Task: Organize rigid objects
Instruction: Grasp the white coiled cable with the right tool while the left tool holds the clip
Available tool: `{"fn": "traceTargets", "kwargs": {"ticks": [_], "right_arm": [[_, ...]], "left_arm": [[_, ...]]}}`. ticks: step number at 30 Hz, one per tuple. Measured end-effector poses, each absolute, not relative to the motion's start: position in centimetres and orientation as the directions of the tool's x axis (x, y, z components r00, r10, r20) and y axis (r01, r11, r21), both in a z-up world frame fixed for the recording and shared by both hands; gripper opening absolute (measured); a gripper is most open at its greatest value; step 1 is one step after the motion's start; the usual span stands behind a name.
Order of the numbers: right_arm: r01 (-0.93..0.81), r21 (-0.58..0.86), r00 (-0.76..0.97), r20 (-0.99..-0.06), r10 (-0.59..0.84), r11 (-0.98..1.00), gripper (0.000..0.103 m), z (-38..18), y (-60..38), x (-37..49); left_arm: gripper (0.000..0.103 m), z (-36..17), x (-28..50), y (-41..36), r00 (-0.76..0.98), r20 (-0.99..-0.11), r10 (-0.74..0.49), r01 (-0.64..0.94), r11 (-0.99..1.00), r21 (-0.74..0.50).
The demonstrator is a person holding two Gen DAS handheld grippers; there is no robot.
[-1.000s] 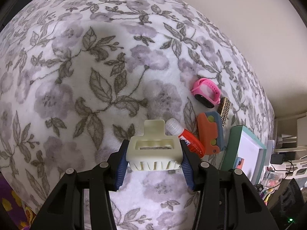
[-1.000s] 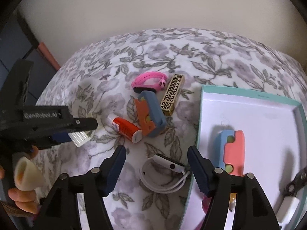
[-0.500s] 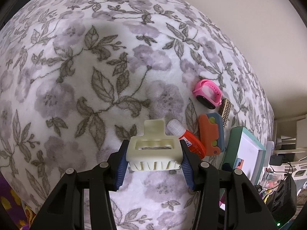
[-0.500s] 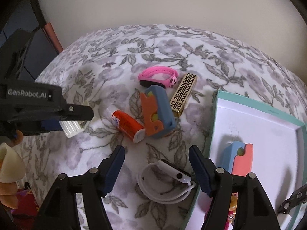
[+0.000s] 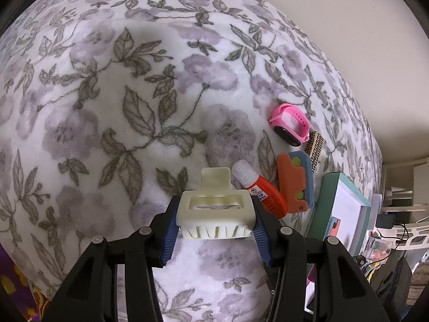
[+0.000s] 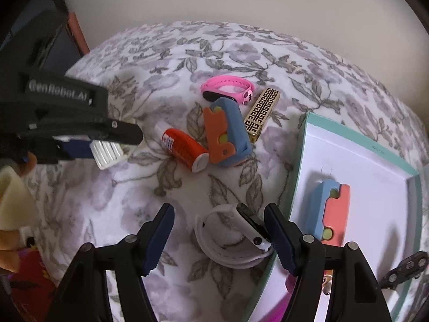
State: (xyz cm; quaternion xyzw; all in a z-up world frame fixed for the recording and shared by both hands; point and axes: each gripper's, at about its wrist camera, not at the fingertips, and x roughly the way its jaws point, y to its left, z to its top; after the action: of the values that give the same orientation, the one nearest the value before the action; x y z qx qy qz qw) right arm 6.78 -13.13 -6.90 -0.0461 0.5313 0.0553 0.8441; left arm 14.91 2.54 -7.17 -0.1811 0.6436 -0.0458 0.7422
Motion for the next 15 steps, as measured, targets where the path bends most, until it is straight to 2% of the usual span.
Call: {"fn": "traceTargets", "kwargs": {"ticks": [5, 10, 11, 15], "right_arm": [[-0.198, -0.16, 0.435, -0.898, -0.06, 0.967, 0.071, -7.7, -11.8, 6.2], [-0.223, -0.263, 0.45, -0.882, -0.14, 0.939, 0.061, -8.1, -11.3, 5.9], [-0.223, -0.278, 0.453, -0.878, -0.153, 0.934, 0.057, -8.1, -11.2, 5.9], [-0.208, -0.271, 0.457, -0.876, -0.151, 0.94, 0.056, -8.0, -11.4, 5.9]], "left_arm": [[0.052, -7.5, 15.0, 2.7, 0.157, -0.939, -0.305, -0.176, 0.927, -0.33], [0.052, -7.6, 14.9, 2.8, 0.153, -0.94, -0.305, -0.178, 0.927, -0.33], [0.052, -7.7, 14.9, 2.8, 0.151, -0.94, -0.305, -0.18, 0.927, -0.329], [0.052, -7.8, 15.0, 2.8, 0.148, -0.942, -0.302, -0.18, 0.928, -0.326]]}}
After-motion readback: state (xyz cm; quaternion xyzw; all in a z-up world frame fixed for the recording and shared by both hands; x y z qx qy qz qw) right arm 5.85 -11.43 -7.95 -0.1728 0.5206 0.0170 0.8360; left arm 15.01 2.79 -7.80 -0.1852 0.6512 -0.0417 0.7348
